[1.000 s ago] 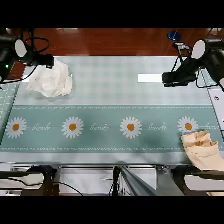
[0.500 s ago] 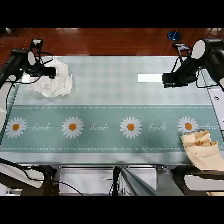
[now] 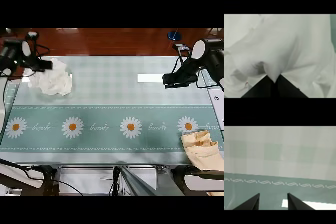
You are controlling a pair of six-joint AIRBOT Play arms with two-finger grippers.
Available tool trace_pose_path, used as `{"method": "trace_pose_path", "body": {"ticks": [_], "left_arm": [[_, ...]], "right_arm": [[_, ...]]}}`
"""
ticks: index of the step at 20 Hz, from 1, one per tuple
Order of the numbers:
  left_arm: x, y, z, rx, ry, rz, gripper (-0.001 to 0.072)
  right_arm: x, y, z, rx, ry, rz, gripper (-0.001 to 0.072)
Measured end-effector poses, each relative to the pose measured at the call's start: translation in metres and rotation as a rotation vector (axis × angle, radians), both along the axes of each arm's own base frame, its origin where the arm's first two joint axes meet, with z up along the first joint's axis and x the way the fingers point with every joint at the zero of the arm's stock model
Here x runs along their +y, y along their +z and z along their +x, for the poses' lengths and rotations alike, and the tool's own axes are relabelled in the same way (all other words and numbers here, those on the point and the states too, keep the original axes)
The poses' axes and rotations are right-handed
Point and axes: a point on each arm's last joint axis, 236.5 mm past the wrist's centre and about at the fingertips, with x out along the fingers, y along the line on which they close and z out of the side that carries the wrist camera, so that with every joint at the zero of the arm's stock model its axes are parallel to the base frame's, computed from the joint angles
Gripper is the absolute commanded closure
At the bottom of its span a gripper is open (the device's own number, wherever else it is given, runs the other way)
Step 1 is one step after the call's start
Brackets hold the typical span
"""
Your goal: Fold the shirts.
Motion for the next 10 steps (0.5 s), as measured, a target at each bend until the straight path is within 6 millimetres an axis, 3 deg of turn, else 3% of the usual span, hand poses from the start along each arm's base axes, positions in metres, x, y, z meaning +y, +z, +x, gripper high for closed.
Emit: {"method": "trace_pose_path", "body": {"ticks": [2,5,7,9,10], "left_arm": [[-0.01,0.069,0.003,-0.114,-0.008,0.0,0.0681],[-0.046,0.188,-0.01,-0.336,-0.07,-0.013,0.0681],[-0.084,0.262,-0.038,-0.482,-0.147,-0.039,0.0681],[-0.13,0.332,-0.08,-0.639,-0.256,-0.097,0.0681],[-0.152,0.358,-0.101,-0.701,-0.313,-0.131,0.0681]], "right_arm": [[-0.011,0.0,-0.002,0.009,0.001,-0.049,0.029],[-0.032,0.001,-0.011,0.047,-0.002,-0.136,0.0289],[-0.04,0.002,-0.017,0.072,-0.005,-0.172,0.029],[-0.045,0.003,-0.022,0.093,-0.009,-0.192,0.0289],[-0.047,0.003,-0.025,0.105,-0.011,-0.199,0.0289]]}}
